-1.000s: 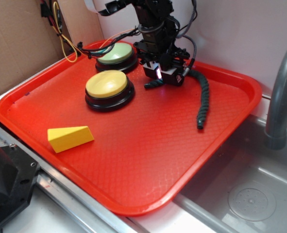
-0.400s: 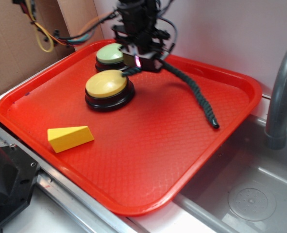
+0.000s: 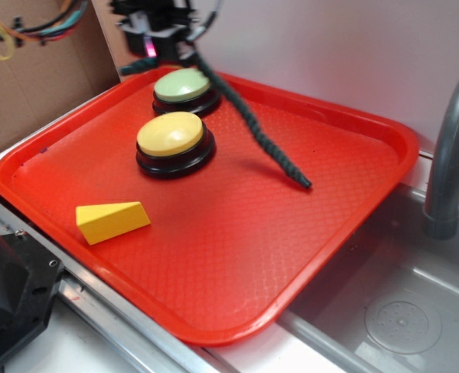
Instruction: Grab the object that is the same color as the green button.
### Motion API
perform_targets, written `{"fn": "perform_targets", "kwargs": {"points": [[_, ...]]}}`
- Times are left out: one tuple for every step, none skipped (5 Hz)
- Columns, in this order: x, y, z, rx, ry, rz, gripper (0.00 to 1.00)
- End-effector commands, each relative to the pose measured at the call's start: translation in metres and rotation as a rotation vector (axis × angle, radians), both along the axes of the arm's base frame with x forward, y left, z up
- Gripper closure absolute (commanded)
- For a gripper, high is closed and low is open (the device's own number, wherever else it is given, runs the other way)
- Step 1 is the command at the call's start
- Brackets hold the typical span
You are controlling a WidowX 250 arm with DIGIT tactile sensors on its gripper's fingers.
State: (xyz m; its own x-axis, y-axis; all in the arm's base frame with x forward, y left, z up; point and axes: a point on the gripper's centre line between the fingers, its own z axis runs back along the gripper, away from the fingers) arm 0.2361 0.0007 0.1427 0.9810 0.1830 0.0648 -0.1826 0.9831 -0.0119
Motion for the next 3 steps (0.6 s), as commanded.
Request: {"fn": "perform_targets", "kwargs": {"points": [[-0.068, 0.017, 0.040, -0.039, -0.089, 0.079, 1.00], [-0.081, 0.018, 0.042, -0.046, -0.107, 0.100, 1.00], [-0.079, 0.024, 0.043, 0.006, 0.009, 0.080, 0.00]]}}
